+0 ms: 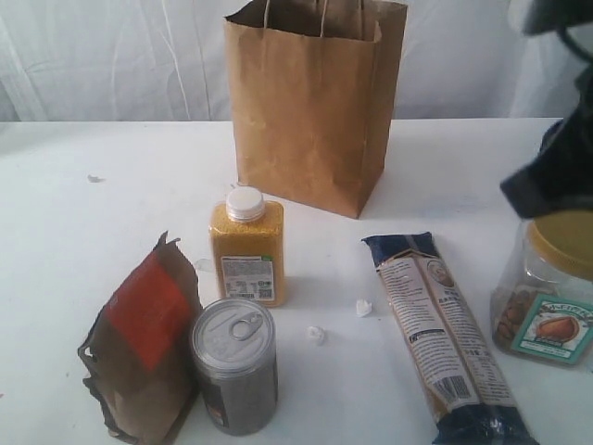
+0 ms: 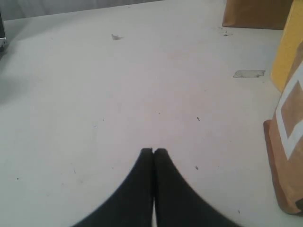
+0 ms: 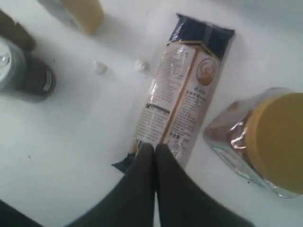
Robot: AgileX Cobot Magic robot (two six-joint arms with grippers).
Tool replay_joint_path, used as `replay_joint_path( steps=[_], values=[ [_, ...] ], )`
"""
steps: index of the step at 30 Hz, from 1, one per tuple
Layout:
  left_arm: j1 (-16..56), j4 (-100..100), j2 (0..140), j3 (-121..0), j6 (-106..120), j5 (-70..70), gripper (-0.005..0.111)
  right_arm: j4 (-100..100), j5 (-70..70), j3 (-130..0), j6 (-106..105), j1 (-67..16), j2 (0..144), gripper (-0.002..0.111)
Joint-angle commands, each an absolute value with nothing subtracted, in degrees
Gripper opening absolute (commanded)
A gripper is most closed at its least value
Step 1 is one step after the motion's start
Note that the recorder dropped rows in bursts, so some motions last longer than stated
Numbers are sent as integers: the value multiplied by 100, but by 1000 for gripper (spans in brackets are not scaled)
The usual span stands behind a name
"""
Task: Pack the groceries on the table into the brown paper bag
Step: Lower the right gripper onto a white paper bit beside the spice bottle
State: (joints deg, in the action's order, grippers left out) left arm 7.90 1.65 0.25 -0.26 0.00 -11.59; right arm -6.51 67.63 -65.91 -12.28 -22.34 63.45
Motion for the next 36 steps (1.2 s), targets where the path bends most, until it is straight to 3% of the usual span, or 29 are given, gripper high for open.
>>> replay_joint_path(
  steps=[1,7,16,23,36],
  values=[
    [824,166,0,0,0,-1154,0,-344,6478,-5936,-1432,-2918,6343,0],
    [824,166,0,0,0,-1154,0,-162,6233,-5742,-1492,-3393,7403,0],
    [824,166,0,0,0,-1154,0,0,3763,-5904,-1132,-3342,9309,0],
    [824,166,0,0,0,-1154,0,-35,4286,-6752,-902,-2831,10572,19],
    [824,166,0,0,0,-1154,0,-1318,4000,-6860,-2334,-2804,10964,29]
  ],
)
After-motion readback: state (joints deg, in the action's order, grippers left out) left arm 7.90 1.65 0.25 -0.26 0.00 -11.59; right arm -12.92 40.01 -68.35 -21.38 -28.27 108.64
